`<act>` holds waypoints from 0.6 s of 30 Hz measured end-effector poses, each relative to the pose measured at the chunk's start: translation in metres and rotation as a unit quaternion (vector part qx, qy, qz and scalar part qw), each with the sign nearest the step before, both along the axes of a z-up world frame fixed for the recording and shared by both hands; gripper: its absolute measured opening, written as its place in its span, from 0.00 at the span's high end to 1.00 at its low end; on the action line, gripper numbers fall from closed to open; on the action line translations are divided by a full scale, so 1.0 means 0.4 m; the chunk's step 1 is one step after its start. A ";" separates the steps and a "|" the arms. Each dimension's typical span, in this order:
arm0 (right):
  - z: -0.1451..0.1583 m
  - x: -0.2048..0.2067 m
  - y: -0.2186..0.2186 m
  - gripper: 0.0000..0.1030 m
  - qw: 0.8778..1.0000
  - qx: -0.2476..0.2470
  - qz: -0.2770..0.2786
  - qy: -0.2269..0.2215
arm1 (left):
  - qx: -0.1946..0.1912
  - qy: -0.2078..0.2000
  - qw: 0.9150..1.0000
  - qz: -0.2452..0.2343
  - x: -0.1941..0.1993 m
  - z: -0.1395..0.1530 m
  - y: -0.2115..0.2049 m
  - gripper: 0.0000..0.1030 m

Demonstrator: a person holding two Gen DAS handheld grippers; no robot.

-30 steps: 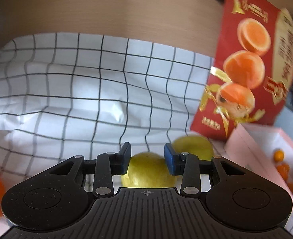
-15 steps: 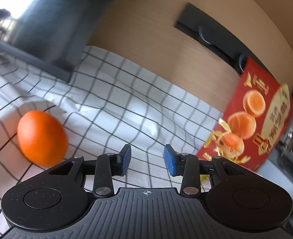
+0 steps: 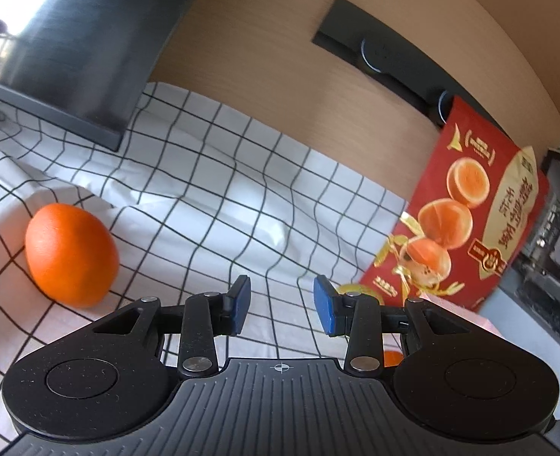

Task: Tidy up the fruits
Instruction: 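Grasp a yellow-green pear with the right gripper while the left gripper reaches another pear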

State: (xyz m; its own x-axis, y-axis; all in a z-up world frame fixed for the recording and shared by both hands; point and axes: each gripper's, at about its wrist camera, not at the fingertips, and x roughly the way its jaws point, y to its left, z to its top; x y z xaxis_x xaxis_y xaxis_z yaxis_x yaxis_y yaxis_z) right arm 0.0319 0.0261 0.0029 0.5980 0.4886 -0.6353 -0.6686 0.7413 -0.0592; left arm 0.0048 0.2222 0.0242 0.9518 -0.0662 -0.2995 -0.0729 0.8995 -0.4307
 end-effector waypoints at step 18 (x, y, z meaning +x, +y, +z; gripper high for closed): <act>0.037 -0.171 -0.344 0.35 0.998 0.032 -0.051 -0.033 | 0.068 0.031 0.986 -0.147 0.032 -0.012 -0.147 0.60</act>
State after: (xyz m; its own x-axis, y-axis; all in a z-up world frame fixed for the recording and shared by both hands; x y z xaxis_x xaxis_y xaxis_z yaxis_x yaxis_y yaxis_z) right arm -0.0364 -0.1116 0.0178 0.6863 0.4616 -0.5621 -0.5864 0.8084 -0.0521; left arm 0.0177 0.1632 0.0195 0.8770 -0.2910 -0.3823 0.1764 0.9352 -0.3071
